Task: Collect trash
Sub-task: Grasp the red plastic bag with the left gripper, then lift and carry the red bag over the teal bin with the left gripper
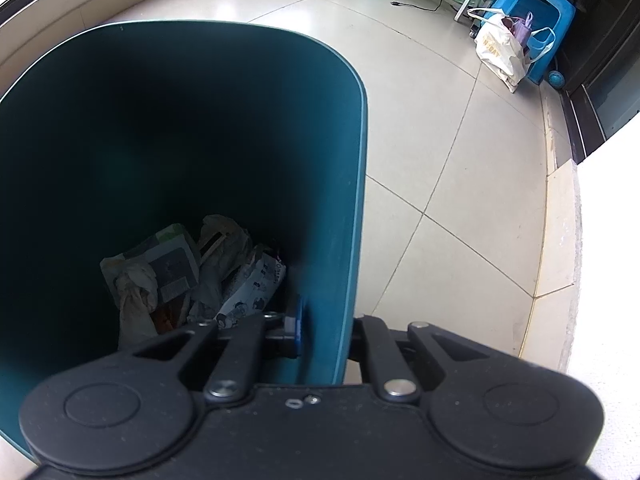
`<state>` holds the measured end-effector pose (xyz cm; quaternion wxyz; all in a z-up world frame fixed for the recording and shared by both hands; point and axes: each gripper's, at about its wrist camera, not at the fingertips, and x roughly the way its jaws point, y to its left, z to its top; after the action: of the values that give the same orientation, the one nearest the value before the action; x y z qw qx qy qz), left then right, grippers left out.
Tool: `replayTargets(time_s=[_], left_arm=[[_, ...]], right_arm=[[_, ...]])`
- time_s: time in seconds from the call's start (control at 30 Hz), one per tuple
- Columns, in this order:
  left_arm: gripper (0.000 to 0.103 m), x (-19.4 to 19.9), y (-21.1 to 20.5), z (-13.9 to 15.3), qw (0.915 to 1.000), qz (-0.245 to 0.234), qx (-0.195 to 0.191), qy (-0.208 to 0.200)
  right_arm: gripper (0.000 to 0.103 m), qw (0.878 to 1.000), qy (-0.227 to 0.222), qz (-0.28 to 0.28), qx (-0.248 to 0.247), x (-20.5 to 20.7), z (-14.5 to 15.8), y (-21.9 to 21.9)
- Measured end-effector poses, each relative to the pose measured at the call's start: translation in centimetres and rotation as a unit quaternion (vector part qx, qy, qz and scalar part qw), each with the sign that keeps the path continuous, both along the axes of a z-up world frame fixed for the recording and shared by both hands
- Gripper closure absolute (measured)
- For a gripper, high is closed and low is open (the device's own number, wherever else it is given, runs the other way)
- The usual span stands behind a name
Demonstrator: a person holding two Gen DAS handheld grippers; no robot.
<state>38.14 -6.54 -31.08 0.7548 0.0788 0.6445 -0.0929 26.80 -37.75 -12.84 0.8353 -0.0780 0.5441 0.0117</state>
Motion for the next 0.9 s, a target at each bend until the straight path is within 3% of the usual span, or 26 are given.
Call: replayTargets(time_s=[0.2, 0.47, 0.7, 0.9], left_arm=[[0.041, -0.4, 1.3, 3.3, 0.9999, 0.011, 0.001, -0.013], [0.041, -1.7, 1.8, 12.6, 0.9978, 0.004, 0.003, -0.066], [0.041, -4.6, -1.0, 21.8, 0.9930, -0.036, -0.018, -0.111], [0.041, -6.4, -5.1, 27.3, 0.9874, -0.083, -0.057, -0.122]], right_arm=[[0.094, 1.000, -0.002, -0.004, 0.003, 0.0, 0.0, 0.0], [0.094, 1.000, -0.006, -0.006, 0.005, -0.2, 0.1, -0.2], [0.094, 1.000, -0.009, -0.010, 0.013, -0.2, 0.3, -0.6], [0.094, 1.000, -0.012, -0.011, 0.015, -0.2, 0.4, -0.8]])
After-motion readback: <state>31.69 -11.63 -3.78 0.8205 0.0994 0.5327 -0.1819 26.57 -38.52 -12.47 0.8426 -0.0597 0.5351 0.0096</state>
